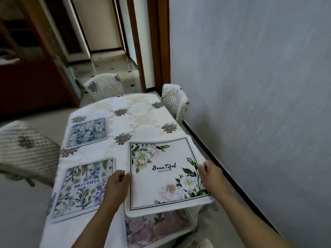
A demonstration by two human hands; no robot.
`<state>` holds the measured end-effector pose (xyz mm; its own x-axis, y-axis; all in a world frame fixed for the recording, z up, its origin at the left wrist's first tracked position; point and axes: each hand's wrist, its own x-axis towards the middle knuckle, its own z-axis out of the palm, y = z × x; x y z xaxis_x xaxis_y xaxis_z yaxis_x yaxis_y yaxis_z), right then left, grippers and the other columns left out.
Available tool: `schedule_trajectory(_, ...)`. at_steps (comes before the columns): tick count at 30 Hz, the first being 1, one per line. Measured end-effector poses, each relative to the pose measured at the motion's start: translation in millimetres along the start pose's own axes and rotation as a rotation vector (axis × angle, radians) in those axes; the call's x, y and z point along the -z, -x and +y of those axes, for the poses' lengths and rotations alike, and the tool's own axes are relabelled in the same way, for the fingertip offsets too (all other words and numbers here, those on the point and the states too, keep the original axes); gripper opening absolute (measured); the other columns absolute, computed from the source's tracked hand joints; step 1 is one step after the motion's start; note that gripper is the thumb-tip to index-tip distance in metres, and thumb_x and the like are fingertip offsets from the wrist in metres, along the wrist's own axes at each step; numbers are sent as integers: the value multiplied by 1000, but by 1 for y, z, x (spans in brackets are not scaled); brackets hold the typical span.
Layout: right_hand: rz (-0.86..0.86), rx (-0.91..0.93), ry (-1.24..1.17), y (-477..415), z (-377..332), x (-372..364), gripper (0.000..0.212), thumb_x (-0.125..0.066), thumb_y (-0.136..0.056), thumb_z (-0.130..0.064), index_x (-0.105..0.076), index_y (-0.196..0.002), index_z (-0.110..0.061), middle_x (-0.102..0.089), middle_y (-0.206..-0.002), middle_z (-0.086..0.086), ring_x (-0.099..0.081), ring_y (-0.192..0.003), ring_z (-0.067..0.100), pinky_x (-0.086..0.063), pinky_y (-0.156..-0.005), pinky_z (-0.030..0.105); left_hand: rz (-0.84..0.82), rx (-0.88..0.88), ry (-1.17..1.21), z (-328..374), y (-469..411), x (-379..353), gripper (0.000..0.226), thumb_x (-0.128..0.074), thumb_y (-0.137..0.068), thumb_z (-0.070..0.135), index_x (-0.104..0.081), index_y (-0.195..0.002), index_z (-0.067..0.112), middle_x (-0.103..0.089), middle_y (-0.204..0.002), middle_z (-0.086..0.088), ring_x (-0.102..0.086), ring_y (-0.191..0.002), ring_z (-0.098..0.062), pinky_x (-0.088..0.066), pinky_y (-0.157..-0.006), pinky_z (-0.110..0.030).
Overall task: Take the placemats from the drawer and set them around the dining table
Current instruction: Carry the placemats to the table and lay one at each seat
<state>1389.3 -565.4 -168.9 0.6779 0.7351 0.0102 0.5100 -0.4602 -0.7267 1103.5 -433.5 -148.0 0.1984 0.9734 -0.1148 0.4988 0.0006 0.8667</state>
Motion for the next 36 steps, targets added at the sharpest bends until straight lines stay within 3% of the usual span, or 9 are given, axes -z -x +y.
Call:
schedule_trajectory(7,-129,111,10,-39,3,27,35,-50,-99,-30,-42,-69,-14,-49,-62,3,-41,-54,13,-29,-49,29,125,49,22,23,25,-22,33,-57,-97,23,-44,-67,14,-38,-58,-1,-36,-52,-16,-27,-52,-28)
schedule_trajectory(13,-111,157,35,-61,0,36,37,-50,-99,-30,-36,-66,-20,-44,-60,0,-41,-55,16,-34,-55,34,134,73,48,22,16,-33,32,-58,-96,25,-51,-76,1,-43,-62,-7,-40,-55,-19,-31,-56,-30)
schedule_trajectory(18,-107,172,39,-84,11,40,37,-49,-99,-33,-38,-65,-22,-46,-61,1,-42,-55,16,-36,-53,33,166,80,50,36,2,-52,34,-59,-96,22,-44,-66,14,-39,-57,-2,-37,-52,-19,-28,-54,-30)
schedule_trajectory(22,-103,154,34,-127,37,57,35,-48,-98,-37,-42,-66,-23,-51,-62,1,-45,-57,18,-43,-57,36,189,103,39,58,-17,-95,29,-58,-96,23,-52,-70,11,-48,-59,-3,-43,-53,-19,-33,-53,-30)
schedule_trajectory(25,-154,168,-32,-172,61,74,35,-49,-99,-34,-45,-68,-18,-51,-62,3,-44,-55,15,-41,-52,33,232,139,39,76,-36,-141,28,-59,-95,25,-55,-73,9,-52,-60,-4,-46,-53,-20,-36,-52,-31)
schedule_trajectory(30,-212,170,-157,-260,120,119,35,-50,-93,-39,-47,-71,-11,-56,-63,17,-48,-53,20,-51,-53,48,315,187,39,128,-59,-233,23,-61,-94,20,-60,-75,8,-58,-63,-4,-49,-54,-19,-36,-51,-29)
schedule_trajectory(36,-277,263,-107,-345,140,169,36,-50,-97,-32,-48,-73,-6,-46,-59,4,-39,-55,14,-32,-54,32,369,213,47,181,-85,-296,27,-62,-93,21,-58,-70,8,-52,-54,-3,-44,-47,-21,-37,-51,-30)
